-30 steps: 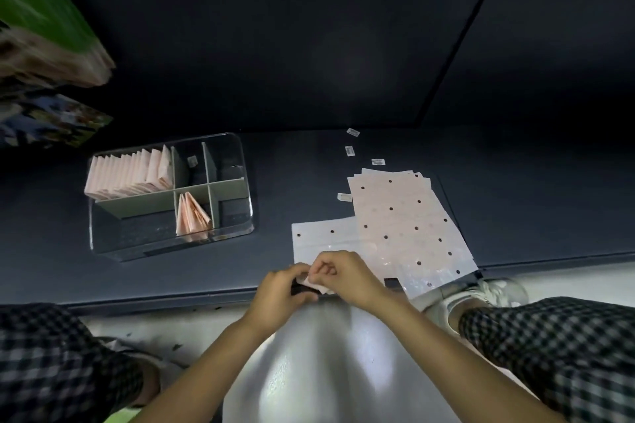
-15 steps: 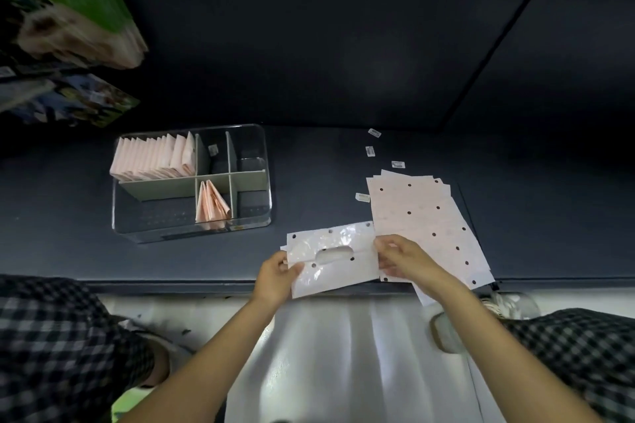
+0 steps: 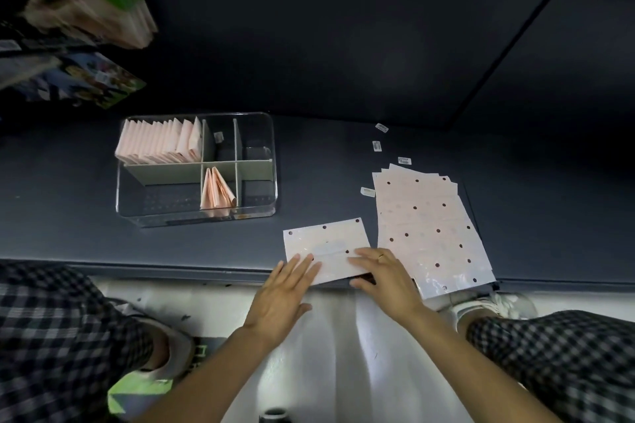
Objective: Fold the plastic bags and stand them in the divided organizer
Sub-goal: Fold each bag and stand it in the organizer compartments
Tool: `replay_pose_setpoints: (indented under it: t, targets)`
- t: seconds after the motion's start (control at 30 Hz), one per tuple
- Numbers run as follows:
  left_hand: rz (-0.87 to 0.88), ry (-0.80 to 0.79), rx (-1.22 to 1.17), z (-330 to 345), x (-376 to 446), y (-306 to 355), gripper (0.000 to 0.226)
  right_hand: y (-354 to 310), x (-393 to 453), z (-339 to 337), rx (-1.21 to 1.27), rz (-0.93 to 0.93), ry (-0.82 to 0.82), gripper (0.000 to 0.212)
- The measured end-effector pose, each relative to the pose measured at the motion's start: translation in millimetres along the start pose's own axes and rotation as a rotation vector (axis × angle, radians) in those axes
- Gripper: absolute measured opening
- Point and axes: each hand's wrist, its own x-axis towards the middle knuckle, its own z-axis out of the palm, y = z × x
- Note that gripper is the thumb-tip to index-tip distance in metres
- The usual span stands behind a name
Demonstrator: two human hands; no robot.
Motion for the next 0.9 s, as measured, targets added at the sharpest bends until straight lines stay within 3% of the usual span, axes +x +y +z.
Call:
replay_pose_setpoints:
  t: [0.17,0.3,0.43,0.6,0.73,0.9]
  targets:
    - [0.067,0.061,0.131,-17.6,-1.6,-3.9,0.068,1.6,-3.7,1.1,-0.089,-0.035,-0.013,0.041]
    - [0.108,0.183,-0.035,-21.5,-1.6,-7.2,0.053,-0.4,-1.1,-0.3,-0.064,-0.021,-0.032,0.048]
    - [-0.054,0.042,-0.292,-21.2,0.7,-10.8,0.035,7.4,7.3,-6.4,0.064,0.002,-0.053,0.035]
    - [-0.257,0.073,-0.423,-25.8,6.1,-11.1,0.018,9.6,15.0,-20.8,0.403,0.181,-0.063,0.013]
    - [-0.354,0.100,-0.550,-29.0,8.5,-14.7,0.023,5.1,15.7,-22.5,0.555,0.291,-0.040,0.028]
    - [-0.504,0.169,-0.731,-29.6,15.6,-14.6,0.018,-5.8,22.0,-16.1,0.545,0.380,-0.010,0.025]
